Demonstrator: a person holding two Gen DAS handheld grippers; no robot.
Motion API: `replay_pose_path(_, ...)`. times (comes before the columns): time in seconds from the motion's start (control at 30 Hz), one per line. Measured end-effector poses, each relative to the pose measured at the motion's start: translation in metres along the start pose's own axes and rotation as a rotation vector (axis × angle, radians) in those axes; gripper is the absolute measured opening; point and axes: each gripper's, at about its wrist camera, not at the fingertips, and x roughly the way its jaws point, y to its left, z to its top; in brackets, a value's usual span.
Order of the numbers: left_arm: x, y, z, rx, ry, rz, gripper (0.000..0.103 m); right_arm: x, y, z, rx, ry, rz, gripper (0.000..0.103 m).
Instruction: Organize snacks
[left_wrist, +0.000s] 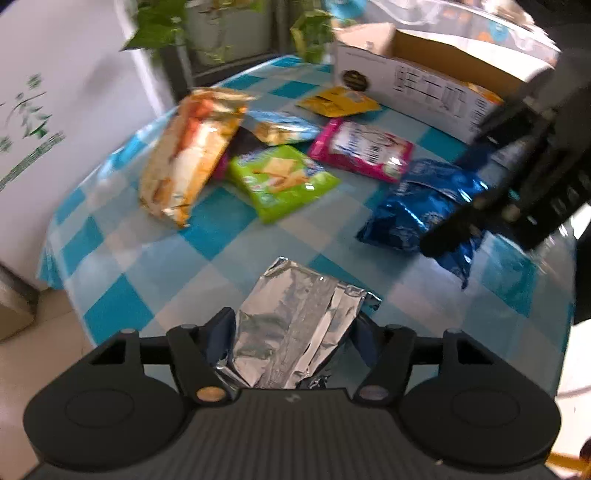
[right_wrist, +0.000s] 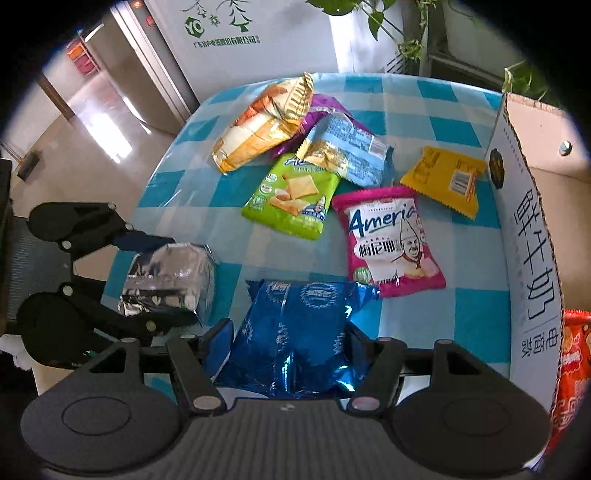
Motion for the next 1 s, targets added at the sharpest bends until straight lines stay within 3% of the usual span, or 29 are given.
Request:
replay_pose_path(0.1, 0.001, 0.011, 0.001, -0.108, 0.008, 0.035, 0.067, -0.001, 0.001, -0.001, 0.004, -0.004, -0.005, 0.077)
replay_pose_path(0.3, 0.005, 0.018, 0.005, -0.205, 0.005, 0.124, 0.069, -0.001, 0.002, -0.002, 0.011, 0.001, -0.025, 0.079)
replay_pose_path(0.5, 0.015, 0.012, 0.009, -0.199, 0.038, 0.164, 0.091, 0.007, 0.007, -0.004, 0.004, 0.028, -0.056, 0.086)
replay_pose_path(0.67, 0.02, 0.02, 0.005, -0.278, 0.062, 0.158, 0.102, 0.009, 0.003, -0.002, 0.037, 0.024, -0.092, 0.088)
replay_pose_path(0.83, 0.023, 0.03, 0.0, -0.35, 0.074, 0.116, 0.103, 0.011, 0.003, -0.001, 0.059, 0.026, -0.11, 0.088)
replay_pose_path(1.0, 0.023, 0.03, -0.002, -0.346, 0.068, 0.116, 0.103, 0.018, 0.003, -0.004, 0.075, 0.042, -0.138, 0.088)
